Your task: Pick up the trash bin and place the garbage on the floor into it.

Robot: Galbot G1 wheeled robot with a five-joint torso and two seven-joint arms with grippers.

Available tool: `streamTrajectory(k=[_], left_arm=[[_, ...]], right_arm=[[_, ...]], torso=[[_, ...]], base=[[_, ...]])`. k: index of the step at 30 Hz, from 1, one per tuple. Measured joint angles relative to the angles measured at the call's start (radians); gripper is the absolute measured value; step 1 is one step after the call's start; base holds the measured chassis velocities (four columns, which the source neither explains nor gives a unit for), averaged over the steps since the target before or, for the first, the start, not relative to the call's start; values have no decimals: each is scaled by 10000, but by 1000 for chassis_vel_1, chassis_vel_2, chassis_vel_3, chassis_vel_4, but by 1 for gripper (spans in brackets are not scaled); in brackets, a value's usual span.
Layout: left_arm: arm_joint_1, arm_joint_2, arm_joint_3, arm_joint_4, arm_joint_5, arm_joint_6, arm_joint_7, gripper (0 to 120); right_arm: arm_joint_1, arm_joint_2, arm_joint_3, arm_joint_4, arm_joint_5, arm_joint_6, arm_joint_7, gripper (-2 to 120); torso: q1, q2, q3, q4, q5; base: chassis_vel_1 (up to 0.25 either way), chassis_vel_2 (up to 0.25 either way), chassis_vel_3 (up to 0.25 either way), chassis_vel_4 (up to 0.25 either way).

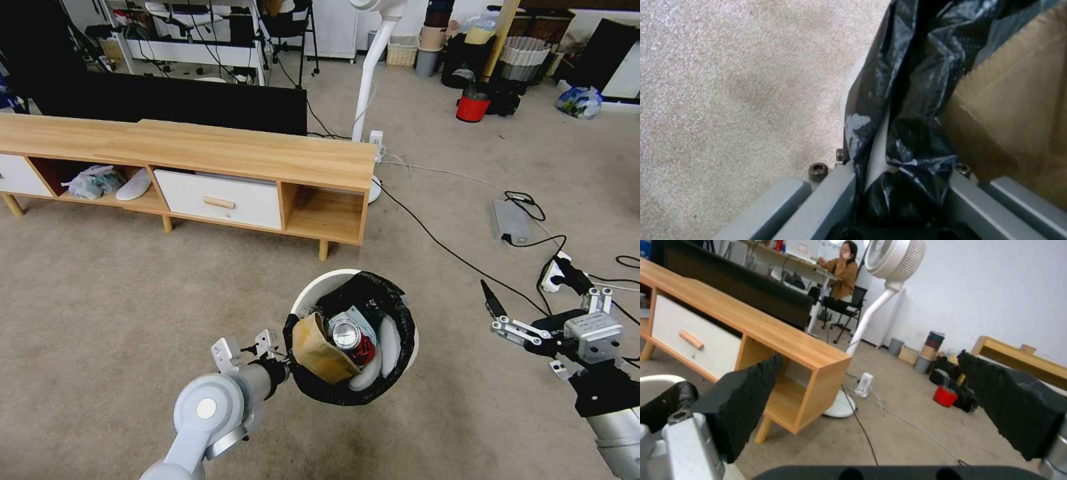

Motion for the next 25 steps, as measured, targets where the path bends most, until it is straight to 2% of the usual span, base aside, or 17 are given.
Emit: streamTrajectory(k=[14,25], left_arm=[[13,16,12,-1,-2,6,-11,0],[-73,53,58,2,-246,-34,-269,0]], right_arm=[[-17,54,-29,-71,-23,155,-25,100],[-51,58,-112,-120,-60,189,-36,100]], torso=[[0,0,0,0,0],[0,0,0,0,0]], base=[[0,0,0,0],[0,0,0,0]])
